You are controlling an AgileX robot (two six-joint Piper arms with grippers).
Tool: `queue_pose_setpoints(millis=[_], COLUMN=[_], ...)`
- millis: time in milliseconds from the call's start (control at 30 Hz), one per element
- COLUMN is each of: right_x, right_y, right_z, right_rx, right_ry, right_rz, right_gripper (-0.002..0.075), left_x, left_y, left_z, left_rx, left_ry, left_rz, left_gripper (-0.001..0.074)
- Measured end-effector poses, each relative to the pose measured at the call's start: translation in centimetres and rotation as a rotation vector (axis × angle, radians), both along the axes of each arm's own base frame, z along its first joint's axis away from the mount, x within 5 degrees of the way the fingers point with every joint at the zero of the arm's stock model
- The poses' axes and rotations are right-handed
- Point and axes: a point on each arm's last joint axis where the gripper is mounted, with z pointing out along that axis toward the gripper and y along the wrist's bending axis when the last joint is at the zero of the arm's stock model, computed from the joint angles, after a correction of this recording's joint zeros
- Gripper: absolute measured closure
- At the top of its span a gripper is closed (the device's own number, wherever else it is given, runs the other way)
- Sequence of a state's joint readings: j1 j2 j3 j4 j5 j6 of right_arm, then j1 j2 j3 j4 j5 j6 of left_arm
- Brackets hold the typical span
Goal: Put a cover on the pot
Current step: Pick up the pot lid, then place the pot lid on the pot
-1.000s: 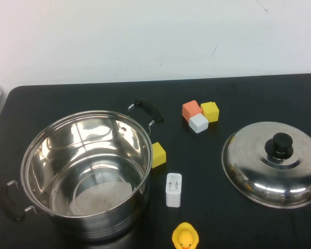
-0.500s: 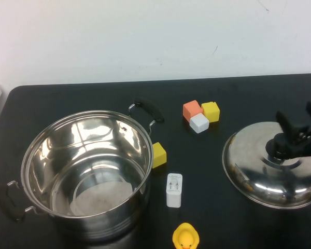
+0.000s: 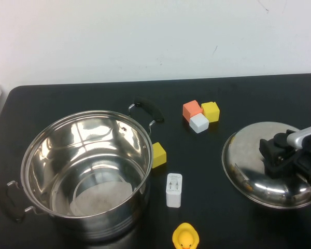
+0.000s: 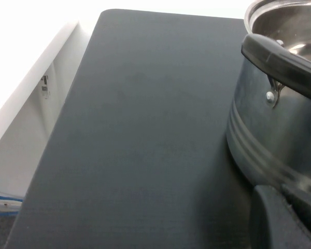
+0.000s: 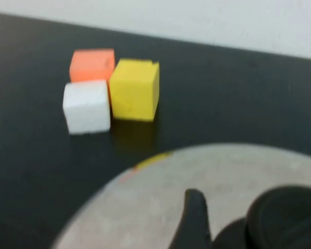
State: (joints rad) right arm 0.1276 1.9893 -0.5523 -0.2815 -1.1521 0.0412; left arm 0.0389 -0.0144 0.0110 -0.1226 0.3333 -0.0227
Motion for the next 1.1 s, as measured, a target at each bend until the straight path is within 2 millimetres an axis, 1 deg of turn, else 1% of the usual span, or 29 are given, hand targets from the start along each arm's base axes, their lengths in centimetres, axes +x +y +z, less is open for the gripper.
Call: queue_pose_setpoints(millis=[67, 167, 300, 333, 367, 400, 433, 500, 600, 700, 733, 833, 900, 1000, 1100], right_x=[0.1, 0.1, 0.0, -0.1, -0.3, -0.6, -1.0, -1.7, -2.7, -3.8, -4.1, -4.8, -5.0, -5.4, -5.1], right_y=[0.0, 0.1, 0.1, 0.0, 0.1, 0.0, 0.1, 0.1, 0.2, 0.7, 1.0, 2.5, 4.3, 8.2, 12.5], right_z=[-0.2, -0.3, -0.1, 0.1, 0.6, 1.2, 1.8, 4.1, 9.3, 13.8, 14.8, 18.0, 19.7, 21.2, 21.8], right_rx=[0.004, 0.007, 0.024, 0.037, 0.048, 0.059, 0.064, 0.084, 0.134, 0.133, 0.13, 0.106, 0.097, 0.076, 0.028], right_ry=[-0.008, -0.019, -0.016, -0.009, -0.006, -0.004, -0.007, -0.05, -0.171, -0.219, -0.22, -0.227, -0.224, -0.195, -0.165], right_rz=[0.002, 0.004, 0.001, -0.004, -0.002, -0.005, 0.001, 0.011, 0.039, 0.069, 0.076, 0.11, 0.158, 0.261, 0.356], right_gripper=[0.0197, 0.0238, 0.024, 0.0276, 0.0397, 0.0379, 0.0391, 0.0389, 0.0389, 0.039, 0.039, 0.039, 0.039, 0.039, 0.039], left_x=[0.0, 0.0, 0.0, 0.0, 0.0, 0.0, 0.0, 0.0, 0.0, 0.0, 0.0, 0.0, 0.0, 0.0, 0.0], left_y=[0.0, 0.0, 0.0, 0.0, 0.0, 0.0, 0.0, 0.0, 0.0, 0.0, 0.0, 0.0, 0.0, 0.0, 0.0], left_z=[0.0, 0.0, 0.0, 0.0, 0.0, 0.0, 0.0, 0.0, 0.0, 0.0, 0.0, 0.0, 0.0, 0.0, 0.0], left_rx=[0.0, 0.0, 0.0, 0.0, 0.0, 0.0, 0.0, 0.0, 0.0, 0.0, 0.0, 0.0, 0.0, 0.0, 0.0], left_ry=[0.0, 0.0, 0.0, 0.0, 0.0, 0.0, 0.0, 0.0, 0.0, 0.0, 0.0, 0.0, 0.0, 0.0, 0.0], left_rz=[0.0, 0.0, 0.0, 0.0, 0.0, 0.0, 0.0, 0.0, 0.0, 0.0, 0.0, 0.0, 0.0, 0.0, 0.0], left_gripper=[0.0737, 0.0737, 0.0737, 0.0737, 0.0737, 0.0737, 0.0737, 0.0737, 0.0737, 0.0737, 0.0737, 0.0737, 0.0737, 0.0737, 0.0737])
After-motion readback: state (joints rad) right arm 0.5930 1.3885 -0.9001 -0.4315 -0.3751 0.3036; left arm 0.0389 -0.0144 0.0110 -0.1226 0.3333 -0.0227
